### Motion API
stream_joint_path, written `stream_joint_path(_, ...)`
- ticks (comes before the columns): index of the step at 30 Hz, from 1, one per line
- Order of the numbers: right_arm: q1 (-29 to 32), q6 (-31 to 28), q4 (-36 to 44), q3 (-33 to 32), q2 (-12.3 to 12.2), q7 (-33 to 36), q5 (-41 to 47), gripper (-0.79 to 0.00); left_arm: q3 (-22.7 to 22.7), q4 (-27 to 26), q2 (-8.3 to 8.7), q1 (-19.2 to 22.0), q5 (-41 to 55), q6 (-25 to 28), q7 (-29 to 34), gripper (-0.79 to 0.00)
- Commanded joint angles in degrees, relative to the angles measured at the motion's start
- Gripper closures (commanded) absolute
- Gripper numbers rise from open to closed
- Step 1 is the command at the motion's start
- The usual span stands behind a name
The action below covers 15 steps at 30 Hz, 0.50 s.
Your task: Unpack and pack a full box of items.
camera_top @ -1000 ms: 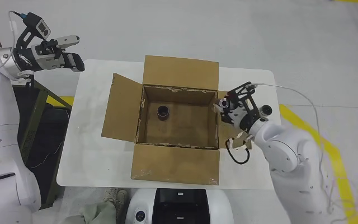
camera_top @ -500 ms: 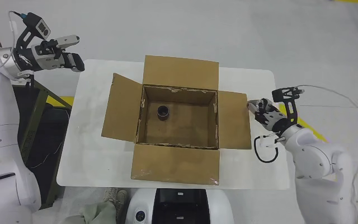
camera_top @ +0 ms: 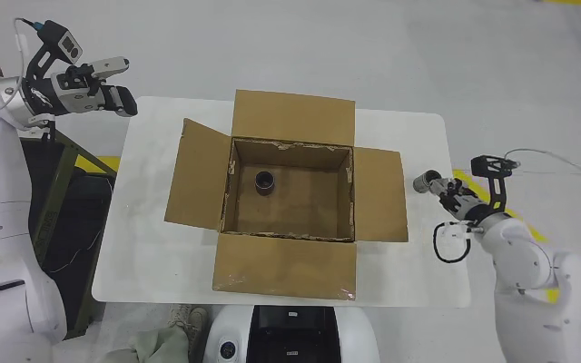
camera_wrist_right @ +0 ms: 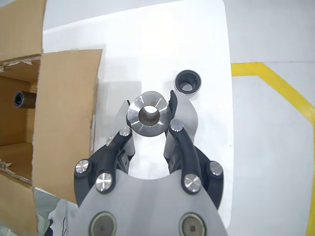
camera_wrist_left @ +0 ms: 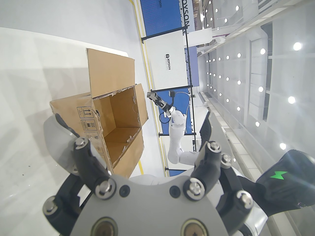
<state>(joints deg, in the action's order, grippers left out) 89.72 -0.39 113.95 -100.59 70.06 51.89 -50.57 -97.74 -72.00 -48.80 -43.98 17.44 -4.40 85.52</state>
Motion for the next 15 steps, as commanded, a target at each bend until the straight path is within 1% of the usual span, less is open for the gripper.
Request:
stream_joint_path(1,0.29,0.24,-0.77,0.15,-0.09,0.32,-0.47,0.000,0.00,0.00,0.00,0.00,0.00,0.00,0.00,-0.785)
stream_joint_path(8,1.22,1.17,-3.38,0.93,-0.32,0.40,-1.42,0.000,0.00,0.00,0.00,0.00,0.00,0.00,0.00,-0.785)
stream_joint_path(15,0.07,2.04,-7.28,3.19,-0.43,-0.03,-2.46,0.000,0.00,0.00,0.00,0.00,0.00,0.00,0.00,-0.785)
